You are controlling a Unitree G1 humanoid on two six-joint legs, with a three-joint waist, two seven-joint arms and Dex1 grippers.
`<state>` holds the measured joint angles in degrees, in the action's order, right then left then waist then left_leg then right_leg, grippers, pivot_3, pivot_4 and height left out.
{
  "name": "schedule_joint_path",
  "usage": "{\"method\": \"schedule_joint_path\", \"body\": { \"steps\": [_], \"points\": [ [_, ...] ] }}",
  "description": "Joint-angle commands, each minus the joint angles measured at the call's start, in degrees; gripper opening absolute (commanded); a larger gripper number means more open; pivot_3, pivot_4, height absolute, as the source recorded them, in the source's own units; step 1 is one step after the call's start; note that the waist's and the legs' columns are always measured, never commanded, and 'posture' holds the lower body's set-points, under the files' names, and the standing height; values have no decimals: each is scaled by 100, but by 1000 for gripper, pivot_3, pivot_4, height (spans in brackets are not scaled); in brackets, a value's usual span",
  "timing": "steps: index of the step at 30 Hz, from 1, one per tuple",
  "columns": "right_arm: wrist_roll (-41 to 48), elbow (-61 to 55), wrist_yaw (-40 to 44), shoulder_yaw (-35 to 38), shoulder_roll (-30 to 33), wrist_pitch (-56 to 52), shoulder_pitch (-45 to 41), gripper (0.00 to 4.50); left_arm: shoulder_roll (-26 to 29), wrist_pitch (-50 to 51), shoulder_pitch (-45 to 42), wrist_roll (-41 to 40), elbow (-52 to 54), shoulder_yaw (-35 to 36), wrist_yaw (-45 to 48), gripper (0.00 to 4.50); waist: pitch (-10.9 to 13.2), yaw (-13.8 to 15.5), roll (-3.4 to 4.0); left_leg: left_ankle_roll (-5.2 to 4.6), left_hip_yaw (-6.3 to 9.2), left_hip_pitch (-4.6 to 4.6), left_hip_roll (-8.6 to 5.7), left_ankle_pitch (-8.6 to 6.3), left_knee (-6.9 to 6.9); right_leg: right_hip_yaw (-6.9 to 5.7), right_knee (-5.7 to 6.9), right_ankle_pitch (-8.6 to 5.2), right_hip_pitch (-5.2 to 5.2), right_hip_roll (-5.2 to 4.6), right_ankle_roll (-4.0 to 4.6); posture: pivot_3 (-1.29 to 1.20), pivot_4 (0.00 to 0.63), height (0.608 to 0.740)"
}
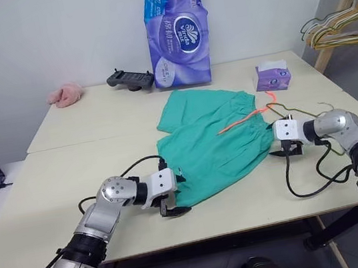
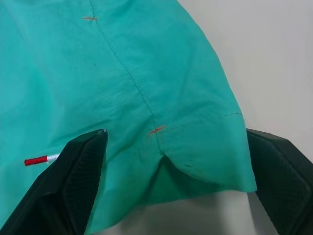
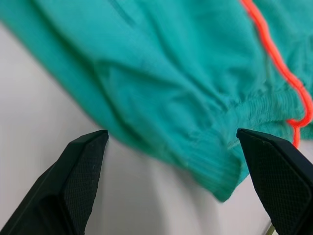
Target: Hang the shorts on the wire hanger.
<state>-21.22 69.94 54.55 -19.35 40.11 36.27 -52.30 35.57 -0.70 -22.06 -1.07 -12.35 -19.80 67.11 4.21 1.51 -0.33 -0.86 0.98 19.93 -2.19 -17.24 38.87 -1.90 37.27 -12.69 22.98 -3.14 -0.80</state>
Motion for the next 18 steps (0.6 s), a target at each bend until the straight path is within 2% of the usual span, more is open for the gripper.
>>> {"method": "schedule_joint_path", "body": {
  "steps": [1,13,16,17,18],
  "points": [
    [-211,131,-270,-53,103,171,-356,4487,-14,-66,-135,208,-145,-59,-43,4500,-1,-1,1,0,-1,-2,0,0,0,1,1,0,0,0,0,106,1,740],
    [-635,387,-958,-245,-233,103,-582,4487,-73,1,-276,350,-315,-165,73,4500,-3,3,2,-1,-2,-4,-2,3,1,3,9,1,1,2,0,101,0,740],
    [-724,420,-995,-292,-232,113,-551,3872,-17,96,-311,370,-339,-215,224,4500,-6,-3,3,-2,-3,-5,-2,3,1,3,9,1,0,4,0,105,0,740],
    [-731,427,-1000,-291,-233,115,-551,3545,-7,109,-319,379,-347,-216,240,4500,-6,-5,3,-2,-3,-5,-2,3,1,3,10,1,1,5,0,106,0,740],
    [-744,430,-1019,-300,-233,125,-554,3232,-1,94,-332,394,-371,-208,239,4318,-7,-4,4,-2,-4,-5,-1,3,1,3,10,1,2,5,0,107,0,740]
  ]
}}
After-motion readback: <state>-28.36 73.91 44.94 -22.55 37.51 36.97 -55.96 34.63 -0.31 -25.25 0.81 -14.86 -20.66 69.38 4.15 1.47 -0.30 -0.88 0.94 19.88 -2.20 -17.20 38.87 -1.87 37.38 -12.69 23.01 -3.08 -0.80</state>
